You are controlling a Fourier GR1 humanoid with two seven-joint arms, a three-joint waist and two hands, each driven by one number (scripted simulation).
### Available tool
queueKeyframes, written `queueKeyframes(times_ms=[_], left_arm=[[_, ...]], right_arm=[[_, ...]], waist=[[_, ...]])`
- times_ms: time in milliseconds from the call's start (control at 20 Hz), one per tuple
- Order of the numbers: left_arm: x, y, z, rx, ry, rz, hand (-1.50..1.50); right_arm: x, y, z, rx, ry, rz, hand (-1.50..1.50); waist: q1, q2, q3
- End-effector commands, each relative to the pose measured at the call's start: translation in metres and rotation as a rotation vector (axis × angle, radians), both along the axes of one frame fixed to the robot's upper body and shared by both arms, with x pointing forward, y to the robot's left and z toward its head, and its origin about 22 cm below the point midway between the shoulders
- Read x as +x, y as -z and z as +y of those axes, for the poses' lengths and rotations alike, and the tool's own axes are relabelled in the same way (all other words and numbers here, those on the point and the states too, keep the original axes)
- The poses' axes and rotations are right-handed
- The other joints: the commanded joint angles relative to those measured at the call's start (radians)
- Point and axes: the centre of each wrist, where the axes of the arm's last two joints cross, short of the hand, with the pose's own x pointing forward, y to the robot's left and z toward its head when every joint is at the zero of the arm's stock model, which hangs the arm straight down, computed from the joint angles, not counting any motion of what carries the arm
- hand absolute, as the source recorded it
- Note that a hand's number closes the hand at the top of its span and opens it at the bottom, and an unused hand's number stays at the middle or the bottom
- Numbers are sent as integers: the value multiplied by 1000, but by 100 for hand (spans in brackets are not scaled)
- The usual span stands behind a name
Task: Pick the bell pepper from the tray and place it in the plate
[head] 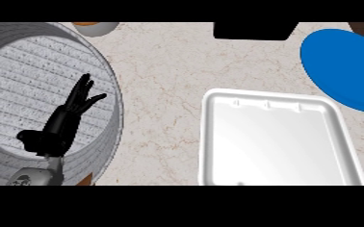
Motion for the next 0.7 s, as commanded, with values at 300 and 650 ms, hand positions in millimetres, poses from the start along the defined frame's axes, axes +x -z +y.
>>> queueKeyframes(times_ms=[300,650], left_arm=[[5,4,19,27,-43,70,0],[-2,21,25,41,-31,85,0]], right_arm=[[82,36,54,30,-113,91,150],[129,41,95,53,-152,106,150]], waist=[[11,12,-12],[0,12,-13]])
